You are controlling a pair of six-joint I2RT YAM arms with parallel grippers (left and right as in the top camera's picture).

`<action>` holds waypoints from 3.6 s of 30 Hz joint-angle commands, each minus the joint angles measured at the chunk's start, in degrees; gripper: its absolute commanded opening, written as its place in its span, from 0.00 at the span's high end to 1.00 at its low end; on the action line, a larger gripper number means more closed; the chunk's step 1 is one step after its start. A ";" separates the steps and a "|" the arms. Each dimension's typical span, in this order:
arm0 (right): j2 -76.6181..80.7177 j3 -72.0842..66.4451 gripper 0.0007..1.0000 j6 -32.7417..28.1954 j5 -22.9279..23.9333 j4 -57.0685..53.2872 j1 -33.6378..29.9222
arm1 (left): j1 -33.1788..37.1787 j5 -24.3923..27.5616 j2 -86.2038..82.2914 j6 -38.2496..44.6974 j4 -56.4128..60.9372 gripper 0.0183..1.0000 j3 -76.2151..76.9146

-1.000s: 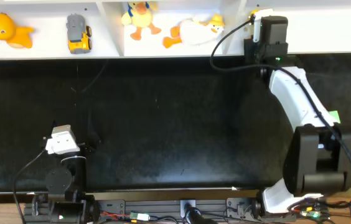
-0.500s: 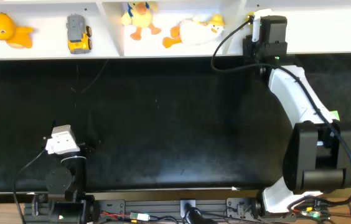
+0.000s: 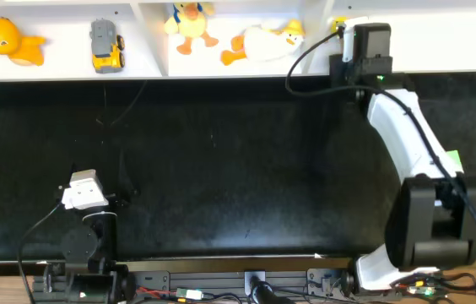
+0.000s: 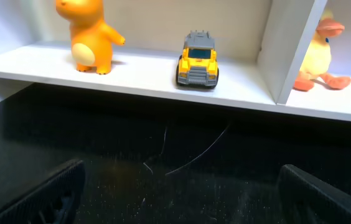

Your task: Store Toys

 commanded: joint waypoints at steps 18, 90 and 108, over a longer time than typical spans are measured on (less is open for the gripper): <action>-24.55 -7.82 0.00 0.24 7.23 -24.48 -0.09 | 0.15 -0.85 -0.74 1.25 -0.09 0.00 -0.13; -37.44 -16.02 0.00 -46.51 -16.98 -45.88 -56.33 | 0.15 -0.85 -0.74 1.25 -0.09 0.00 -0.13; -30.99 -16.02 0.00 -56.83 -17.49 -34.58 -68.41 | 0.15 -0.85 -0.74 1.25 -0.09 0.00 -0.13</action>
